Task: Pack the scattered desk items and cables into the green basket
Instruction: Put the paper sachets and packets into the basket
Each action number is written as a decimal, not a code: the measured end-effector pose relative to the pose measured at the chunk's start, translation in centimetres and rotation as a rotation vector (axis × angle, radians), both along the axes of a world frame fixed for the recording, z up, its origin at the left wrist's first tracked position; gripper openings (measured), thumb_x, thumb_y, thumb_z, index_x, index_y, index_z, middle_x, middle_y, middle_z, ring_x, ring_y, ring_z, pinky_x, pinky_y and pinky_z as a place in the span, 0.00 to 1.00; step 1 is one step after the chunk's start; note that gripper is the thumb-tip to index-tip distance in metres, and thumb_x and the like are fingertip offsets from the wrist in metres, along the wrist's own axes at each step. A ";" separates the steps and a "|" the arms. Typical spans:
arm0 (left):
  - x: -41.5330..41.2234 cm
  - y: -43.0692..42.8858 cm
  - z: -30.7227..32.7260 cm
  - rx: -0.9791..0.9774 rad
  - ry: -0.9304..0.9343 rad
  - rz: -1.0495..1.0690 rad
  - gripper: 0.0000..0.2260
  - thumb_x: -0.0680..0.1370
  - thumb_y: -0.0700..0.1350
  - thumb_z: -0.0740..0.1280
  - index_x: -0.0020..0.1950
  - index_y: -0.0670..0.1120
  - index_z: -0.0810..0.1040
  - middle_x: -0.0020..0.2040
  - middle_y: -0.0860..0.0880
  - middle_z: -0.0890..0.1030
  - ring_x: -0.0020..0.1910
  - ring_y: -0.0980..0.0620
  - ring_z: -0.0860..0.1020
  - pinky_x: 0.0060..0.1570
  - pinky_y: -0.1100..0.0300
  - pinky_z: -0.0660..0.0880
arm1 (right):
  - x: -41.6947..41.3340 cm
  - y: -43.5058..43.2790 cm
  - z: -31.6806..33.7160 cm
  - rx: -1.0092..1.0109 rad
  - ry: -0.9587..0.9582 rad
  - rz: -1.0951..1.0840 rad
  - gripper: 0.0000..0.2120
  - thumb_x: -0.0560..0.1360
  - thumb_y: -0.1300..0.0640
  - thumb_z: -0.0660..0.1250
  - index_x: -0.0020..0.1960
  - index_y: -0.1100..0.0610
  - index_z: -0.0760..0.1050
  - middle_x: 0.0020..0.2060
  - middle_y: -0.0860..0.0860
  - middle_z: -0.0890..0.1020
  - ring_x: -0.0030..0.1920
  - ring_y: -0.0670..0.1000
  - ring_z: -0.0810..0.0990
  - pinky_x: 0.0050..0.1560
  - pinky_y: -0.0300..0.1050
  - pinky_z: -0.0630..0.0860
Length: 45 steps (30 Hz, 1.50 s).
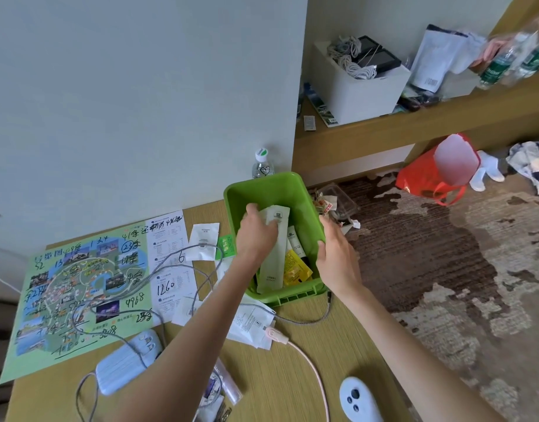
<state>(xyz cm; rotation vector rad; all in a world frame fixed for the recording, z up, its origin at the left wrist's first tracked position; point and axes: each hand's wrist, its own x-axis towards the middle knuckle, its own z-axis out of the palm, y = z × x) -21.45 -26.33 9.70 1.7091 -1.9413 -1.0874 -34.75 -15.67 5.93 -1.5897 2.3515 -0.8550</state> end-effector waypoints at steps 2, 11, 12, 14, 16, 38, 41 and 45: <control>1.1 -0.2 0.8 -0.119 0.014 0.011 0.17 0.78 0.44 0.63 0.66 0.42 0.69 0.58 0.44 0.78 0.54 0.44 0.78 0.51 0.48 0.77 | 0.0 0.1 0.0 -0.004 0.000 0.008 0.26 0.78 0.66 0.63 0.74 0.59 0.62 0.70 0.55 0.72 0.62 0.55 0.79 0.53 0.42 0.76; 11.9 0.7 -1.2 -0.188 0.125 0.153 0.06 0.79 0.41 0.64 0.55 0.44 0.77 0.49 0.48 0.82 0.46 0.49 0.81 0.46 0.53 0.78 | 1.3 0.3 2.4 -0.026 0.260 0.068 0.24 0.77 0.58 0.65 0.70 0.61 0.65 0.64 0.56 0.74 0.63 0.54 0.74 0.62 0.47 0.73; 13.2 1.0 -2.2 -0.166 0.083 0.132 0.06 0.79 0.41 0.64 0.55 0.44 0.78 0.50 0.48 0.82 0.46 0.49 0.80 0.47 0.52 0.78 | 2.1 0.3 2.8 -0.054 0.266 0.092 0.23 0.77 0.58 0.65 0.70 0.61 0.65 0.64 0.56 0.73 0.64 0.53 0.73 0.63 0.48 0.73; 15.6 1.9 -4.3 -0.155 -0.016 0.078 0.07 0.79 0.40 0.64 0.54 0.45 0.78 0.51 0.48 0.82 0.47 0.50 0.80 0.47 0.53 0.78 | 4.5 0.5 3.3 -0.117 0.234 0.161 0.21 0.77 0.59 0.65 0.68 0.61 0.67 0.64 0.55 0.73 0.63 0.52 0.73 0.64 0.48 0.72; 17.5 3.1 -6.3 -0.175 -0.132 -0.020 0.08 0.78 0.38 0.65 0.55 0.46 0.79 0.53 0.49 0.81 0.49 0.50 0.79 0.47 0.55 0.77 | 7.7 0.9 3.0 -0.177 0.198 0.272 0.18 0.77 0.61 0.64 0.66 0.61 0.69 0.63 0.55 0.74 0.62 0.52 0.73 0.64 0.47 0.72; 23.6 5.1 -10.9 -0.175 -0.449 -0.222 0.09 0.78 0.41 0.65 0.58 0.46 0.77 0.57 0.48 0.76 0.52 0.50 0.78 0.39 0.55 0.78 | 18.8 2.0 -8.2 0.581 0.428 0.536 0.35 0.77 0.45 0.64 0.76 0.57 0.52 0.73 0.62 0.57 0.74 0.62 0.58 0.67 0.61 0.66; 23.5 5.6 -11.2 -0.309 -0.446 -0.308 0.10 0.75 0.40 0.69 0.55 0.45 0.79 0.59 0.48 0.74 0.57 0.50 0.75 0.45 0.56 0.78 | 18.4 1.6 -8.0 0.531 0.418 0.522 0.30 0.78 0.50 0.63 0.74 0.59 0.54 0.69 0.60 0.64 0.68 0.59 0.66 0.63 0.55 0.70; 22.8 6.4 -12.0 -0.359 -0.427 -0.546 0.16 0.72 0.36 0.65 0.58 0.47 0.78 0.59 0.50 0.76 0.59 0.50 0.73 0.61 0.52 0.71 | 18.2 1.8 -7.7 0.520 0.378 0.533 0.26 0.78 0.57 0.62 0.72 0.61 0.57 0.65 0.59 0.71 0.63 0.57 0.73 0.59 0.50 0.74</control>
